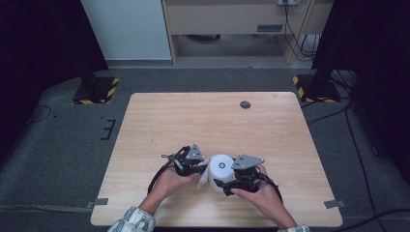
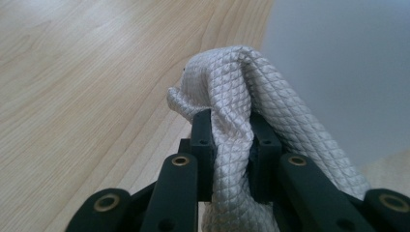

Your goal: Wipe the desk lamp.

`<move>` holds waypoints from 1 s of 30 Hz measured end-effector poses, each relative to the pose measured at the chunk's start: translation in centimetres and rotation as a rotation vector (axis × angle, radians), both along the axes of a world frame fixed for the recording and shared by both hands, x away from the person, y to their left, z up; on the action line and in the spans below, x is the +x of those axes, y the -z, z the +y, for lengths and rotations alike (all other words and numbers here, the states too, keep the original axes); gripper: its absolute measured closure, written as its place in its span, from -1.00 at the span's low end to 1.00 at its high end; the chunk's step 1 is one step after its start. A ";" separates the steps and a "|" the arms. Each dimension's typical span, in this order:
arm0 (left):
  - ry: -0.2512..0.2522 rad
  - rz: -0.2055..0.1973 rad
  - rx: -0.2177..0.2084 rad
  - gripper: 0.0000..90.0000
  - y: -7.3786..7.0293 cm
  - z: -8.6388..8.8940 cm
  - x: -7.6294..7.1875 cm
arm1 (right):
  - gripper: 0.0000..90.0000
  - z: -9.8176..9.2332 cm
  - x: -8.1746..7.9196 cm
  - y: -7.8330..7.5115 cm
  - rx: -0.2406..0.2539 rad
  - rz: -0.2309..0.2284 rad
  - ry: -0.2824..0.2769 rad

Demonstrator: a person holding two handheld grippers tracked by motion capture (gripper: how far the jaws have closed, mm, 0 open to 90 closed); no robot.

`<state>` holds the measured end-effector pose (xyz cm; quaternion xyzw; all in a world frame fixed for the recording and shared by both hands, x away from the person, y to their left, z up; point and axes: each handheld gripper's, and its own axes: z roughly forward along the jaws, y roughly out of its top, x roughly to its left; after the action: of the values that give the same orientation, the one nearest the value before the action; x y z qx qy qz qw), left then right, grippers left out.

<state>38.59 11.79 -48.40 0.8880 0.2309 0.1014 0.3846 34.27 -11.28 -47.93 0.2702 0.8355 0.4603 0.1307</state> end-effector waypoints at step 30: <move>-0.039 -0.020 -0.094 0.68 -1.2 0.3 -0.3 | -0.80 0.0 0.0 -0.1 -0.007 0.004 0.007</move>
<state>38.32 12.08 -47.16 0.8633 0.2489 0.1067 0.4259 34.30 -11.33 -47.83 0.2736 0.8364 0.4563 0.1317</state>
